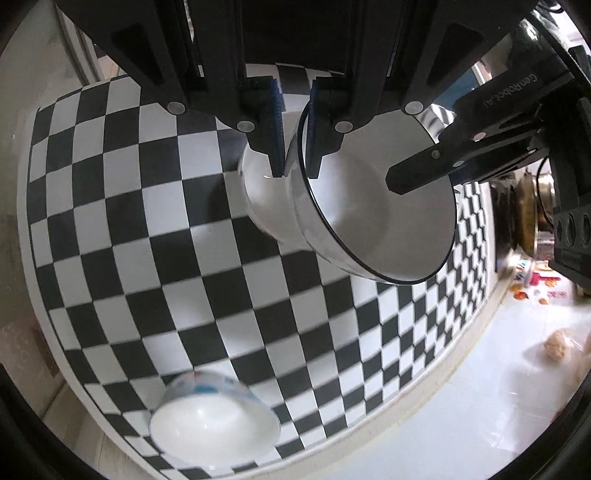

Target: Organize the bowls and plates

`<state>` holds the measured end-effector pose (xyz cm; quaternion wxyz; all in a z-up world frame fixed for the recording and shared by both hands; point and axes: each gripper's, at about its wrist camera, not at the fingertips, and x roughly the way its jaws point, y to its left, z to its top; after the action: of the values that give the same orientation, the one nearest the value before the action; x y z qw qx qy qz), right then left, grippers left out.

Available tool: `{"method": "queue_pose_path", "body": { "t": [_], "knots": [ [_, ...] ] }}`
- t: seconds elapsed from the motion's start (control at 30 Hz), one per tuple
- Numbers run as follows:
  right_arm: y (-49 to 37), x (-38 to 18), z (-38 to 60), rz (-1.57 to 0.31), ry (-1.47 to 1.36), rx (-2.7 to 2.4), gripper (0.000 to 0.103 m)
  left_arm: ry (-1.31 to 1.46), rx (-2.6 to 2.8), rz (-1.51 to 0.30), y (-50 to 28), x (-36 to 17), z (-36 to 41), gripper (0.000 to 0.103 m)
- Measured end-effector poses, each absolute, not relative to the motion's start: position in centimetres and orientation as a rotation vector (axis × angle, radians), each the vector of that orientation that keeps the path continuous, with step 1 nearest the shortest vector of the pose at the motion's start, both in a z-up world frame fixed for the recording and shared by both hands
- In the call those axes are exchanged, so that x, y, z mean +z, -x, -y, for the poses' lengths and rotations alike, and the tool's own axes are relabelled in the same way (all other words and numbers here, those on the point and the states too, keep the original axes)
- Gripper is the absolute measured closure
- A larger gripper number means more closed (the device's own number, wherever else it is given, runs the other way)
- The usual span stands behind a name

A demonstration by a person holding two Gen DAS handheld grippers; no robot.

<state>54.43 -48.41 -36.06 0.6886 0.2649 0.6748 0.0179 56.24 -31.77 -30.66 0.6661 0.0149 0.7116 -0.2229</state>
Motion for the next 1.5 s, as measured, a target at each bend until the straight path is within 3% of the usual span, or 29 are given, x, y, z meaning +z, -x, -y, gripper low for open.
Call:
{"method": "queue_pose_path", "body": {
  "t": [0.4, 0.7, 1.5],
  "knots": [
    [-53.9, -40.2, 47.5, -1.621, -0.569, 0.018, 0.09, -0.151, -0.465, -1.669, -55.5, -34.0, 33.6, 0.077],
    [-55.2, -39.2, 45.9, -1.669, -0.409, -0.018, 0.083, -0.203, -0.455, -1.675, -55.0, -34.6, 33.8, 0.077],
    [-54.6, -39.5, 46.5, -1.673, -0.426, 0.035, 0.084, -0.172, -0.415, -1.654, -54.9, -33.2, 33.7, 0.077]
  ]
}}
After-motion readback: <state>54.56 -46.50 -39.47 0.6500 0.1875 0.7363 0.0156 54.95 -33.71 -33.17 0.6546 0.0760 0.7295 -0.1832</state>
